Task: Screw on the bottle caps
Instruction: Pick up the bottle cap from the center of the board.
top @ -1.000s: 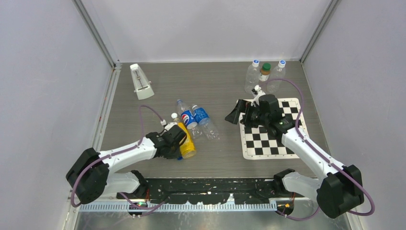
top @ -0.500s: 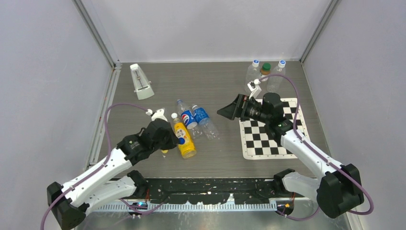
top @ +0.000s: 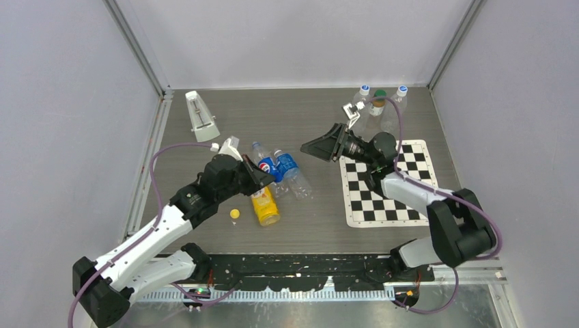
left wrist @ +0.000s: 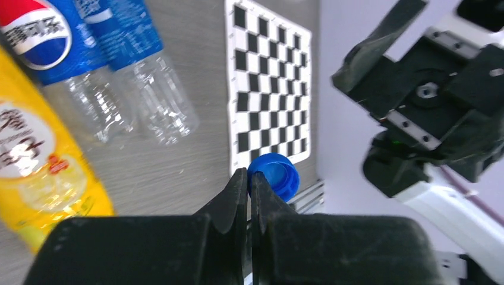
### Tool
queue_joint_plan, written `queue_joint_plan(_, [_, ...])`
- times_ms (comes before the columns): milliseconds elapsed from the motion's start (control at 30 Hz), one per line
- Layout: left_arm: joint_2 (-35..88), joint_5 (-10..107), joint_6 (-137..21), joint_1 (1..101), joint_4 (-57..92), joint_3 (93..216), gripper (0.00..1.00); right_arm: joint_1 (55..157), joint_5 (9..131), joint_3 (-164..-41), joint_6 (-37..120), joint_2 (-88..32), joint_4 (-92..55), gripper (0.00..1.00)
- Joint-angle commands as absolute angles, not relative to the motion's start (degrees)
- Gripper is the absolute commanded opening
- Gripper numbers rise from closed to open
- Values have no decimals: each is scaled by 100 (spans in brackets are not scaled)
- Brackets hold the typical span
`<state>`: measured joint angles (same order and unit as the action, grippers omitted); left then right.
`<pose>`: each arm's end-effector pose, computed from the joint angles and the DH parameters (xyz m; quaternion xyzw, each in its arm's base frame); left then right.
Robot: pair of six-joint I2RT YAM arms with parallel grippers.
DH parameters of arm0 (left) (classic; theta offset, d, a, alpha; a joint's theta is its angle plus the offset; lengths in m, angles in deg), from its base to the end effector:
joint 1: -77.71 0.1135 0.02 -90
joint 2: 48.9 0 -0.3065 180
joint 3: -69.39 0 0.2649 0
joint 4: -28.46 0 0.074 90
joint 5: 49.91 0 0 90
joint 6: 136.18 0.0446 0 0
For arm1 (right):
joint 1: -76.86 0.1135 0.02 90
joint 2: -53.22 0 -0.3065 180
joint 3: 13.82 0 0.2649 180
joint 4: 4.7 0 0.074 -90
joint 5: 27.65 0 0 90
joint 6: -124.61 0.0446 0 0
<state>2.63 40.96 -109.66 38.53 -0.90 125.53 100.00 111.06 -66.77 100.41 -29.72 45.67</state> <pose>0.1554 -0.1276 0.3251 -0.1733 0.8242 -0.4249 0.3319 0.2707 0.1521 0.3213 -0.1262 0.6076 0.6920 0.3689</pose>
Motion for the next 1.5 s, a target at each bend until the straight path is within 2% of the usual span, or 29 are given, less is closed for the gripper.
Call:
queue_joint_plan(0, [327,4493,-11660,4072,1223,12748,0,10068,11548,-7259,11202,-3394,6448,100])
queue_joint_plan(233, [808,5050,-12788,4443,2868,12482,0,10267,11707,-7455,11159,-3504,6459,94])
queue_joint_plan(533, [1375,5600,-12992,4457,3575,12822,0,10305,11614,-7464,11163,-3626,6446,88])
queue_joint_plan(733, [1251,5603,-13041,4448,3613,12736,0,10305,11360,-7389,10929,-3547,6170,85])
queue_joint_plan(1000, [1166,5603,-13085,4449,3760,12589,0,10305,10836,-7216,9229,-2455,3732,85])
queue_joint_plan(1100, [1269,5734,-13148,4448,3942,12635,0,10305,10782,-7231,8807,-2274,3283,86])
queue_joint_plan(1467, [1733,6160,-13407,4308,4592,12834,0,10314,11173,-7230,9696,-2548,4530,82])
